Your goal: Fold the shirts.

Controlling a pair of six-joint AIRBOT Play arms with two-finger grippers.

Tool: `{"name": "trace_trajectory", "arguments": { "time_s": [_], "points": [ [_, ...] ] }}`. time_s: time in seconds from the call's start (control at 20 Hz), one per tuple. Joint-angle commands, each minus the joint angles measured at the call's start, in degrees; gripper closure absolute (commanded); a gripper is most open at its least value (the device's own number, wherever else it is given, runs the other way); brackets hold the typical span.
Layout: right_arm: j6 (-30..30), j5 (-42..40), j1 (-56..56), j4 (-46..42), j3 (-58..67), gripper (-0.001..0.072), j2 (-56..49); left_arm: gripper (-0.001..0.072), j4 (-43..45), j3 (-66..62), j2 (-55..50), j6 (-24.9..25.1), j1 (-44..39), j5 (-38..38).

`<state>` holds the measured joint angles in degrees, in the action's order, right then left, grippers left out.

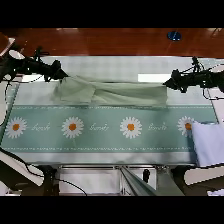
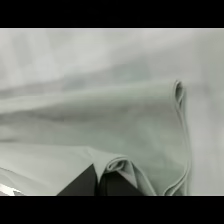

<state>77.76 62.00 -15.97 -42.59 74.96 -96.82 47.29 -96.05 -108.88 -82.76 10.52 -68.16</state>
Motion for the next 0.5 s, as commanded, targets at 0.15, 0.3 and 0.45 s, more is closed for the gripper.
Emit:
{"name": "trace_trajectory", "arguments": {
  "time_s": [0.15,0.3,0.45],
  "points": [
    [1.33,-2.51,0.13,0.74,3.19,0.0687,-4.98,0.0688,1.14,-3.82,-2.91,-0.44,-1.25,2.05],
    [1.07,-3.76,0.11,2.16,3.19,0.0297,-5.46,0.0343,1.11,-3.87,-3.04,-0.44,-2.23,1.07],
    [1.38,1.49,-2.05,1.73,5.2,0.0296,-4.98,0.0198,6.34,-7.41,-2.73,1.18,-0.68,-8.61]
  ]
}}
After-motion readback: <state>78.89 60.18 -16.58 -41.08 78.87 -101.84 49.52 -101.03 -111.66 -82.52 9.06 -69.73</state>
